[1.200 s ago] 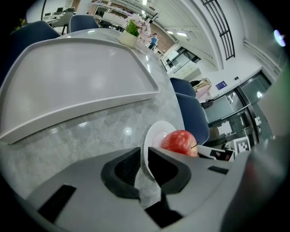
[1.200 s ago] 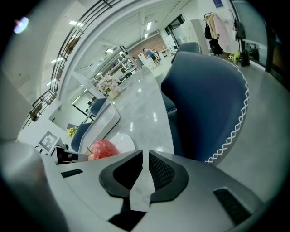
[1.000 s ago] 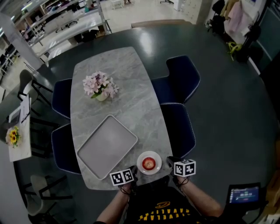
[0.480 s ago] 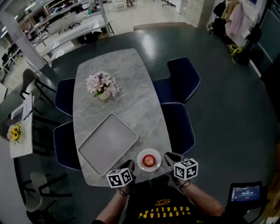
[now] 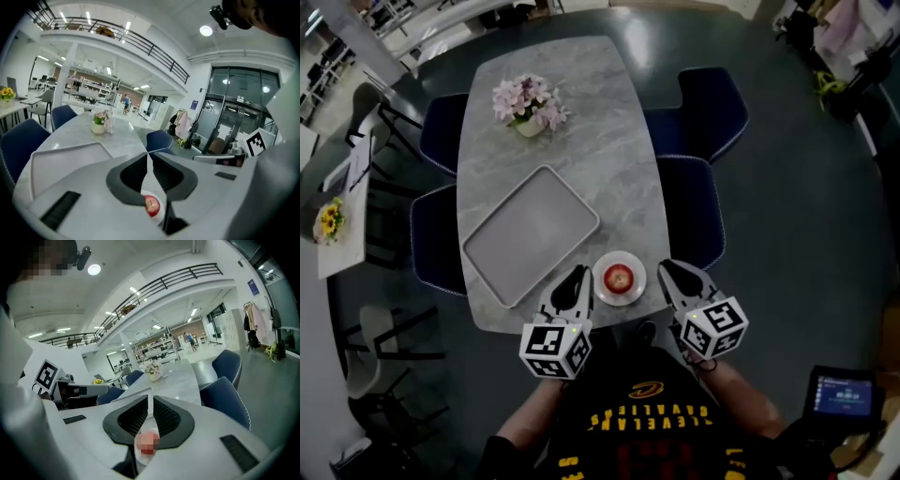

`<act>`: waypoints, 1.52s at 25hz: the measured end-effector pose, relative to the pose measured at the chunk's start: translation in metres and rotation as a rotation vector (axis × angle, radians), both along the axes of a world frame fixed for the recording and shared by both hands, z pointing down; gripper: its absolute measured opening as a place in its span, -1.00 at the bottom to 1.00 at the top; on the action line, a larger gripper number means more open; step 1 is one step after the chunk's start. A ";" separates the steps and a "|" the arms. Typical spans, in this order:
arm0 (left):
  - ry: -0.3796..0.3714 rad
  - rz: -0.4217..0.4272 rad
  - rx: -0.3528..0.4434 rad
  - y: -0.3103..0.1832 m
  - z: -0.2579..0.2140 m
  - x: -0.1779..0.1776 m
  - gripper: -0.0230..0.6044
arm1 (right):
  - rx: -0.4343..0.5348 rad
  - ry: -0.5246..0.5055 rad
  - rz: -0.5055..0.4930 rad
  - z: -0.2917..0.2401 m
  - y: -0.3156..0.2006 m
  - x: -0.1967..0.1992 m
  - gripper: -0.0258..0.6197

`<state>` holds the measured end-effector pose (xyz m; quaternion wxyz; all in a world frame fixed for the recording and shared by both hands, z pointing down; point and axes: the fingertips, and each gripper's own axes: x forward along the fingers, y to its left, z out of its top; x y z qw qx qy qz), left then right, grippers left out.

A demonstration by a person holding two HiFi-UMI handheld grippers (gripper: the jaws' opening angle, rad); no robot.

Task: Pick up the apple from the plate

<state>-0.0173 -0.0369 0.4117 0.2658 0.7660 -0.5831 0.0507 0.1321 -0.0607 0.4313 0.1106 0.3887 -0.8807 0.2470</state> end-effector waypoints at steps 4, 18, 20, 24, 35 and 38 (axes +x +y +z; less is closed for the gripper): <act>-0.037 -0.001 0.157 0.002 -0.051 0.017 -0.80 | 0.123 -0.072 -0.014 -0.042 0.005 -0.007 -0.79; -0.126 0.049 0.340 0.038 -0.118 0.070 -0.80 | 0.466 -0.095 -0.087 -0.121 0.045 -0.008 -0.79; -0.128 0.034 0.338 0.042 -0.118 0.072 -0.80 | 0.466 -0.089 -0.095 -0.119 0.048 -0.004 -0.79; -0.160 0.034 0.354 0.049 -0.121 0.082 -0.80 | 0.460 -0.090 -0.104 -0.121 0.055 0.007 -0.79; -0.156 0.015 0.390 0.053 -0.138 0.105 -0.80 | 0.510 -0.092 -0.143 -0.134 0.065 0.025 -0.79; -0.147 -0.007 0.374 0.056 -0.138 0.108 -0.80 | 0.496 -0.085 -0.164 -0.127 0.072 0.028 -0.79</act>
